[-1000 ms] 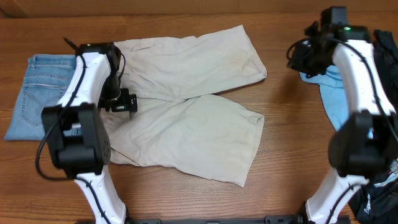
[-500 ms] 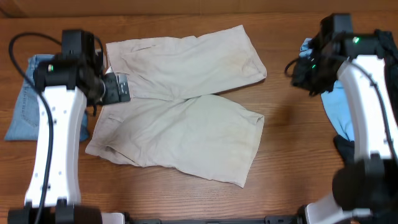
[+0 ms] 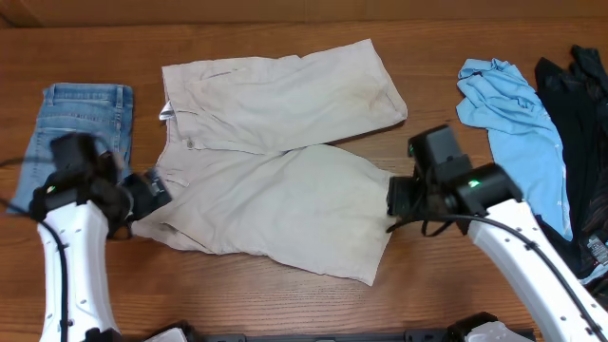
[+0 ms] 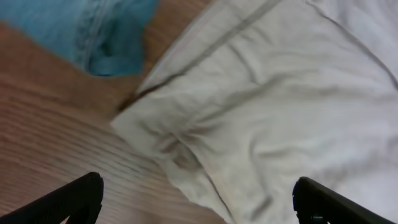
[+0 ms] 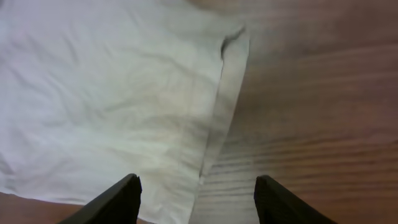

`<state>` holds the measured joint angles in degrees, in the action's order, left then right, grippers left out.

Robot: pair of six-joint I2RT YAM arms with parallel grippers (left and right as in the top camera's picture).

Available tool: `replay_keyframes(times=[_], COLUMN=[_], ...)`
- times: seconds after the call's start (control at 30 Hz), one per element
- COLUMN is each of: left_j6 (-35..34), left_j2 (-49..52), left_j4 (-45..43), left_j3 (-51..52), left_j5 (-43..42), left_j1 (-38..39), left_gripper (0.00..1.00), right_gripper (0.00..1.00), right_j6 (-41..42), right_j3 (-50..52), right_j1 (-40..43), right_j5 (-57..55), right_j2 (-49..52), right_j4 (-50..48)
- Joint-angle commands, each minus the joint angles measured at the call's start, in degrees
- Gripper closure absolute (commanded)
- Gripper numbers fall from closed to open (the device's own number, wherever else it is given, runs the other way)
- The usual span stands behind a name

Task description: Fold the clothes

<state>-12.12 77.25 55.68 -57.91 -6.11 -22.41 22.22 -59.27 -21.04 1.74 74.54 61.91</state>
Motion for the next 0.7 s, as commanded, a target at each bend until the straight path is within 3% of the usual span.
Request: replay_keyframes(times=[0.0, 0.13, 0.23, 0.4, 0.6, 0.67], left_j6=[-5.8, -6.2, -6.2, -7.3, -8.7, -8.7], left_j2=[0.1, 0.5, 1.0, 1.1, 1.1, 1.1], left_j4=[-4.6, -8.7, -13.5, -20.1, -24.3, -24.7], left_j3=[4.7, 9.0, 14.3, 19.5, 22.6, 22.6], left_j5=[-1.6, -3.0, -2.6, -2.2, 0.1, 1.5], left_j1=[-5.7, -7.0, -6.9, -6.9, -6.9, -6.9], left_gripper=[0.0, 0.05, 0.2, 0.35, 0.38, 0.48], right_gripper=[0.39, 0.4, 0.4, 0.4, 0.4, 0.4], right_j6=[1.9, 1.8, 1.8, 1.8, 1.9, 1.9], right_j3=[3.1, 3.4, 3.4, 3.4, 3.4, 3.4], right_j1=[-1.2, -1.2, -1.2, -1.2, -1.2, -1.2], right_j5=[2.9, 3.5, 3.5, 3.5, 3.6, 3.6], right_j2=[-0.4, -0.4, -0.4, -0.4, -0.4, -0.4], right_j4=[-1.5, -1.2, -1.2, -1.2, -1.1, -0.5])
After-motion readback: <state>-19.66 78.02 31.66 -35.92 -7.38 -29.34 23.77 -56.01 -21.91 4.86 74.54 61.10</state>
